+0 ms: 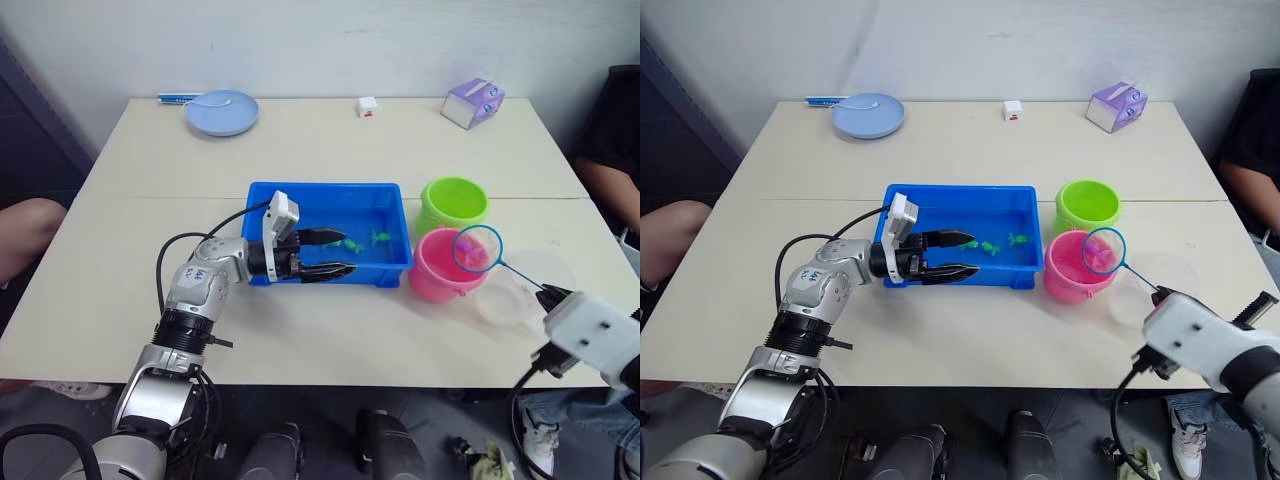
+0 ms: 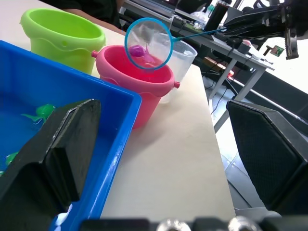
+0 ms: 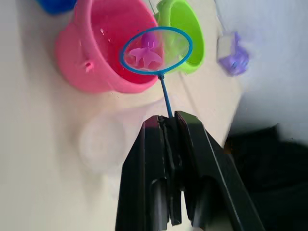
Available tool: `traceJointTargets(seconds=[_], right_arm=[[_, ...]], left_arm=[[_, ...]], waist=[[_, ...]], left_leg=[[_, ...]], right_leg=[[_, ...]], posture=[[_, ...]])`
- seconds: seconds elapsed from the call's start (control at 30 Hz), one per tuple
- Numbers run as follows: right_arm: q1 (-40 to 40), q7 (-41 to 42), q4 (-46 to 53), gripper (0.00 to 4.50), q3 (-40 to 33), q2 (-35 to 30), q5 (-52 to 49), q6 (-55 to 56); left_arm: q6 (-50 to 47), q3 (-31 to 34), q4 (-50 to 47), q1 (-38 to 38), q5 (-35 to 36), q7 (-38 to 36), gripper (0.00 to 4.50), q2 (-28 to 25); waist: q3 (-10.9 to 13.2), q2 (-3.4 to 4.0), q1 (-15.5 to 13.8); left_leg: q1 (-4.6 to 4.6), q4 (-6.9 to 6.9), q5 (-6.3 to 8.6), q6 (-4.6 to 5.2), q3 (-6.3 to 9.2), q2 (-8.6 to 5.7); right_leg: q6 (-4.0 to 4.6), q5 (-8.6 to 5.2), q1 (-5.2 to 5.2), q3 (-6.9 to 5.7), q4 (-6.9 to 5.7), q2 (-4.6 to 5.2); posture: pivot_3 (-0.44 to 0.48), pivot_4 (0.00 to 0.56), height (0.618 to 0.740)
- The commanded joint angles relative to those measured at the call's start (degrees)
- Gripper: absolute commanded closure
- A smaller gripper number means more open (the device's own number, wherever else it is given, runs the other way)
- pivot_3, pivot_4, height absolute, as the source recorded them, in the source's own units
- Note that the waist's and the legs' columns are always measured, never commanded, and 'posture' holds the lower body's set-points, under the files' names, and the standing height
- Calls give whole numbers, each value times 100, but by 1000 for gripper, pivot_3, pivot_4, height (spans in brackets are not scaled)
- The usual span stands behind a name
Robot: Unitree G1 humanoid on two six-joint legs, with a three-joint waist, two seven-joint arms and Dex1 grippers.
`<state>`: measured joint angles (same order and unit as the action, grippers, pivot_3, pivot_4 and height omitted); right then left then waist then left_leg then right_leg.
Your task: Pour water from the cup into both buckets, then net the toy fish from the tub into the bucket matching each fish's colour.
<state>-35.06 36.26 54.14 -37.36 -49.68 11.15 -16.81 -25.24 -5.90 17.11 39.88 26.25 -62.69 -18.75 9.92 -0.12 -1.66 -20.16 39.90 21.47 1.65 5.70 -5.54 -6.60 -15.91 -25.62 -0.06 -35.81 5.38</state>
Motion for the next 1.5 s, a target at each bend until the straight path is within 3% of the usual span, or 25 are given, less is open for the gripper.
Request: traceJointTargets(seconds=[0.03,0.17,0.3,0.4,0.53,0.73,1.07,1.37,1.5], right_arm=[[-273,-21,-292,3713,-478,-128,1068,1599],[-303,134,-556,3713,-543,-83,1235,2472],[-32,89,-1026,3713,-1089,-78,1528,2706],[319,114,-1042,3713,-897,69,1166,2677],[1163,222,-799,3713,-294,282,355,1909],[2721,303,-1336,3713,1175,-187,582,1432],[5016,612,-3503,3713,3602,-665,1323,2119],[6700,795,-4982,3713,4735,-637,1657,3307],[7063,823,-5521,3713,5002,-600,1810,3628]], left_arm=[[128,68,50,135,-47,-56,0,23],[166,84,95,151,-64,-72,0,30],[208,108,124,154,-83,-63,0,48],[240,127,123,130,-103,-41,0,45],[365,179,230,107,-228,64,0,-43],[328,295,-79,-119,-254,250,0,-204],[-156,684,-1459,-1053,-73,945,0,-593],[-554,1027,-2401,-1649,144,1502,0,-701],[-624,1091,-2583,-1770,211,1644,0,-711]], waist=[[0,-2,2],[2,-6,-1],[2,-6,4],[2,-6,9],[2,-6,17],[2,-6,38],[2,-6,38],[2,-6,43],[2,-6,41]], left_leg=[[1,3,0,0,0,-1],[3,3,0,0,2,0],[3,4,0,0,2,1],[4,4,0,1,2,2],[3,3,1,-3,5,12],[7,7,1,-2,0,10],[-1,9,0,-1,3,7],[-2,8,0,-2,5,9],[-3,6,1,-3,4,10]], right_leg=[[-3,1,2,1,1,-2],[-5,3,7,1,4,-2],[-5,3,7,2,4,-1],[-5,3,9,3,6,-1],[-4,3,8,0,5,-3],[-4,3,6,5,-1,-3],[-3,3,1,0,6,3],[-3,2,-1,-4,5,3],[-3,2,-2,-6,8,2]], posture=[[0,150,740],[0,150,740],[0,150,740],[0,150,740],[0,150,740],[0,150,740],[0,150,740],[0,150,740],[0,150,740]])
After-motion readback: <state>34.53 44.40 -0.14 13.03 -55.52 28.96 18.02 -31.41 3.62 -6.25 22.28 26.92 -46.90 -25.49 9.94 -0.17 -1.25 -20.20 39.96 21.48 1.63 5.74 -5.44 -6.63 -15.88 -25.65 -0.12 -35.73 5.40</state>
